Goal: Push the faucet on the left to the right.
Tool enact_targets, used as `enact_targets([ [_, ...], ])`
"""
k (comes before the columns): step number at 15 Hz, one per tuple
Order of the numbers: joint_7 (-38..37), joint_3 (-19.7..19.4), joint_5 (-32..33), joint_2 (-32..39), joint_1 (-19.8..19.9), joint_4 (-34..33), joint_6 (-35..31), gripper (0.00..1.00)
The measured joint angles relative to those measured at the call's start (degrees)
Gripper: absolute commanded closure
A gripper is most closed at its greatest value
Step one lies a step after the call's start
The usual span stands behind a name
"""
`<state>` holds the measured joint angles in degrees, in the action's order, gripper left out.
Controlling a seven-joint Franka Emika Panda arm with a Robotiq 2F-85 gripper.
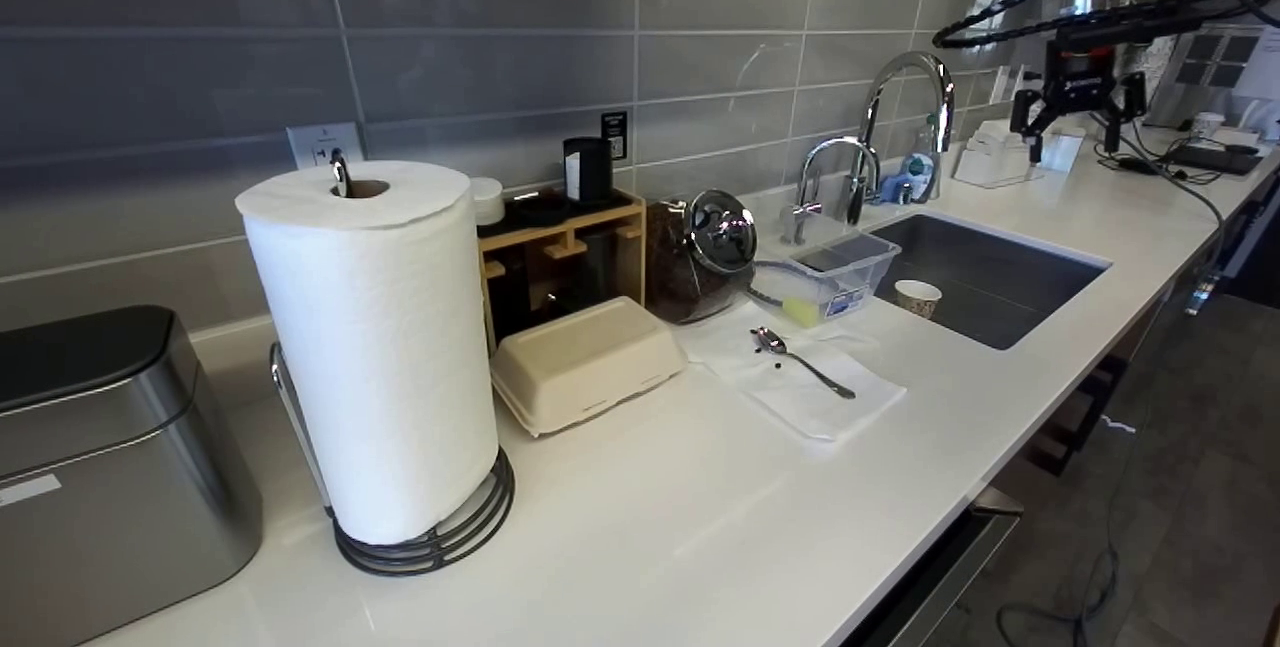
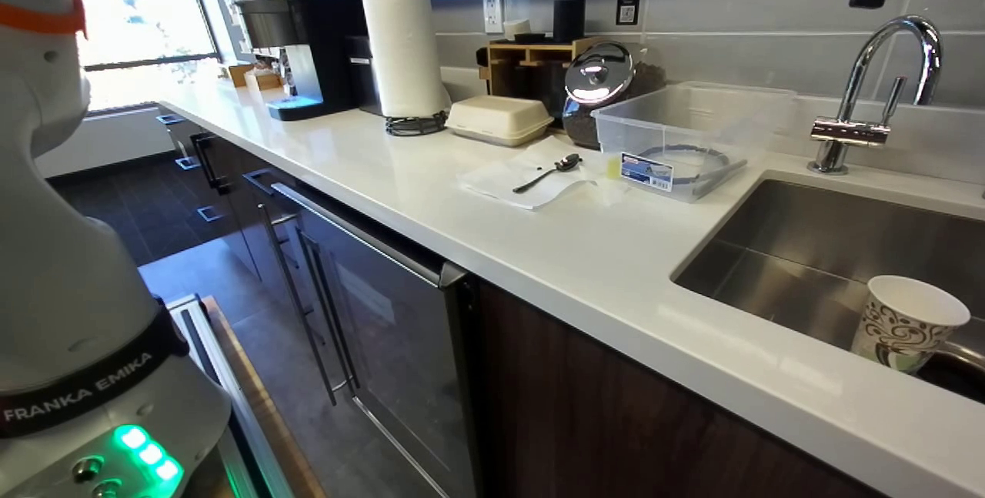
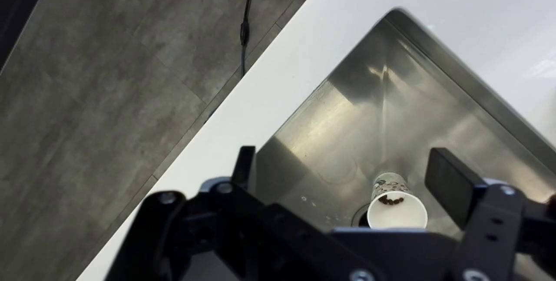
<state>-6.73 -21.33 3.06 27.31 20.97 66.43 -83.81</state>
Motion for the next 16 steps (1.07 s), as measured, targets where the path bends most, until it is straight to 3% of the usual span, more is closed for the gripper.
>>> enact_targets([
  [16, -1.7, 0.0, -5.8, -0.1, 0.9, -3.4, -4.8, 0.00],
])
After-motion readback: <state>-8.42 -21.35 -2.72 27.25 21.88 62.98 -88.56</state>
